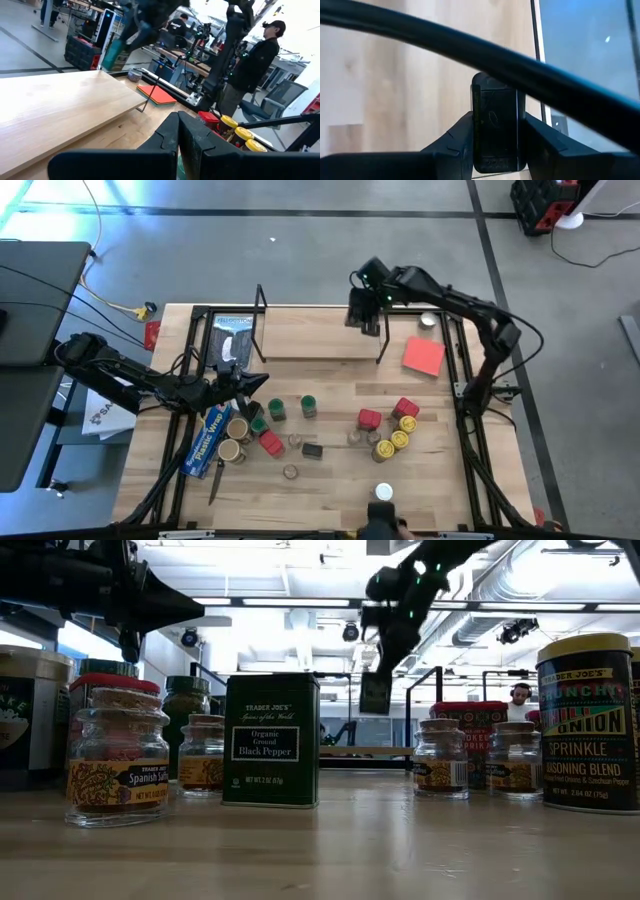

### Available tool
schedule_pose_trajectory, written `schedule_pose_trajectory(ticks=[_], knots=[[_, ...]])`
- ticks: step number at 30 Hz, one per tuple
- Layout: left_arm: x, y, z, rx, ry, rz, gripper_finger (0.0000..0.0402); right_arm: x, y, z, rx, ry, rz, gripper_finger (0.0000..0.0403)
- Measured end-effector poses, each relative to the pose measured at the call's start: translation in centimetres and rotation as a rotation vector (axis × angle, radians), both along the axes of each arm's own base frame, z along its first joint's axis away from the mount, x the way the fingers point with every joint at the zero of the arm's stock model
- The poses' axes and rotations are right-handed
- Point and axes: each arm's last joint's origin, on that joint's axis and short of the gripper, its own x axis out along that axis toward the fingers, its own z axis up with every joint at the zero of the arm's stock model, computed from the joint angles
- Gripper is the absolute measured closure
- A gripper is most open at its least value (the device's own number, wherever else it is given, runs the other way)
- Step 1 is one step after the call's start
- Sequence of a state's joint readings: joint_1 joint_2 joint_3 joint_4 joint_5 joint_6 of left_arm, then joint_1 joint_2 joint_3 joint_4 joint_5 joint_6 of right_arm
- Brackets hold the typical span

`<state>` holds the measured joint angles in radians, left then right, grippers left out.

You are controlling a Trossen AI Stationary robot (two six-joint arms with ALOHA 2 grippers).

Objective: Shelf spices
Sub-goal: Put the black seasoning can on the shelf

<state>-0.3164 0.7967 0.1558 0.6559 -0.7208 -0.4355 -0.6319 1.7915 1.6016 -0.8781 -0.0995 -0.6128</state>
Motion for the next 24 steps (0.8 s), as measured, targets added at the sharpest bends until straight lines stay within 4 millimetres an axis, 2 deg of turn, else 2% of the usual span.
schedule_pose_trajectory(ticks=[5, 8, 15, 24], knots=[[0.0, 0.0, 0.0, 0.000, 0.000, 0.000, 0.0401, -0.4, -2.4, -2.3, 0.024, 0.049, -0.021, 0.0280], [0.0, 0.0, 0.0, 0.000, 0.001, 0.000, 0.0401, -0.5, -3.3, -2.9, 0.021, 0.048, -0.035, 0.0280], [0.0, 0.0, 0.0, 0.000, 0.001, 0.000, 0.0401, -0.5, -4.1, -3.7, 0.006, 0.061, -0.030, 0.0279], [0.0, 0.0, 0.0, 0.001, 0.001, -0.002, 0.0401, -0.7, -4.7, -3.6, -0.038, 0.069, -0.062, 0.0261]])
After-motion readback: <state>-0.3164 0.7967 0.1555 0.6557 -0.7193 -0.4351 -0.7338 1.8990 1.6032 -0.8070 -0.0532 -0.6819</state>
